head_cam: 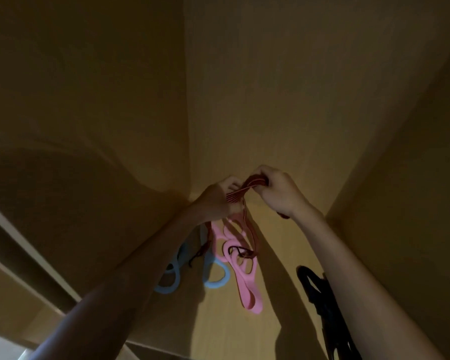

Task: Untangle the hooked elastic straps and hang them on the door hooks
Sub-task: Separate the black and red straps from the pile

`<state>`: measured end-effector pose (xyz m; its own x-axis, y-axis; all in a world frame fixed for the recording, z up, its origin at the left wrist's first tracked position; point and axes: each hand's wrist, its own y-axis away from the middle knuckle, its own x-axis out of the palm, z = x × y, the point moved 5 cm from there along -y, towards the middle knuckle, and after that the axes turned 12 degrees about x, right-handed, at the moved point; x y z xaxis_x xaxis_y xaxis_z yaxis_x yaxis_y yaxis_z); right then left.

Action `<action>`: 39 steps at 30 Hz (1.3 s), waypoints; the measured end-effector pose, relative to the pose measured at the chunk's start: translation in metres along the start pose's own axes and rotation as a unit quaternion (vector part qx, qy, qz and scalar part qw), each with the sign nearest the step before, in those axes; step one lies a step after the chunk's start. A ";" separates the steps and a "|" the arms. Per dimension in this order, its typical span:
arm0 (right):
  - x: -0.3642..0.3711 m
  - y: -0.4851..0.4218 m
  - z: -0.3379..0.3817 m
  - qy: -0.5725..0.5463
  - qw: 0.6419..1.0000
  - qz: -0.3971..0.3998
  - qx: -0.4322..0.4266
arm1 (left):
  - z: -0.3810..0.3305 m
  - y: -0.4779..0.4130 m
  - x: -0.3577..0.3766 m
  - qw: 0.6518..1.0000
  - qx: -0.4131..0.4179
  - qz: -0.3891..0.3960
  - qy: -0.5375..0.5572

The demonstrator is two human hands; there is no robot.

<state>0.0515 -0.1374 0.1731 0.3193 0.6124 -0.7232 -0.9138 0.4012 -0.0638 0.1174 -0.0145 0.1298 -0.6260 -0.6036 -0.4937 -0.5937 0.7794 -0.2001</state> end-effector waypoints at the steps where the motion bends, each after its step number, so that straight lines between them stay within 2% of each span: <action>1: -0.009 -0.001 0.007 -0.012 1.000 -0.013 -0.009 | -0.006 -0.002 0.000 1.000 0.009 -0.013 0.007; 4: -0.031 0.002 0.017 -0.038 0.998 -0.040 -0.014 | -0.019 -0.008 -0.002 0.997 0.027 -0.013 0.067; 8: -0.047 0.004 0.013 -0.075 0.996 -0.041 0.000 | -0.041 -0.015 -0.013 0.995 0.058 0.025 0.077; 13: -0.062 0.002 0.005 0.007 0.997 -0.077 -0.009 | -0.050 -0.022 -0.016 0.991 0.067 0.061 0.103; 16: -0.064 0.006 0.000 0.047 0.998 -0.049 -0.006 | -0.051 -0.026 -0.019 0.994 0.067 0.057 0.065; 20: -0.059 0.011 -0.007 0.014 1.000 0.014 -0.002 | -0.049 -0.030 -0.022 0.995 0.082 0.060 0.021; 23: -0.055 0.010 -0.010 0.047 0.998 0.044 -0.017 | -0.047 -0.030 -0.024 0.994 0.092 0.059 -0.015; 26: -0.050 0.007 -0.014 0.072 0.997 0.038 -0.010 | -0.049 -0.031 -0.022 0.994 0.086 0.064 -0.021; 30: -0.050 0.007 -0.011 -0.006 1.000 -0.023 0.000 | -0.048 -0.030 -0.018 0.993 0.074 0.079 -0.043; 33: -0.057 0.007 -0.004 -0.025 0.997 -0.071 -0.012 | -0.036 -0.028 -0.016 0.992 0.035 0.111 -0.050; 36: -0.057 0.007 -0.001 -0.061 0.996 -0.070 0.002 | -0.029 -0.029 -0.011 0.995 -0.003 0.102 0.002; 39: -0.056 0.008 0.000 -0.136 0.990 -0.036 0.018 | -0.034 -0.031 -0.001 0.996 -0.025 0.064 0.050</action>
<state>0.0259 -0.1687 0.2129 0.4429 0.7400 -0.5062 -0.8785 0.4709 -0.0803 0.1193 -0.0434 0.1650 -0.7442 -0.5154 -0.4249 -0.5289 0.8432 -0.0964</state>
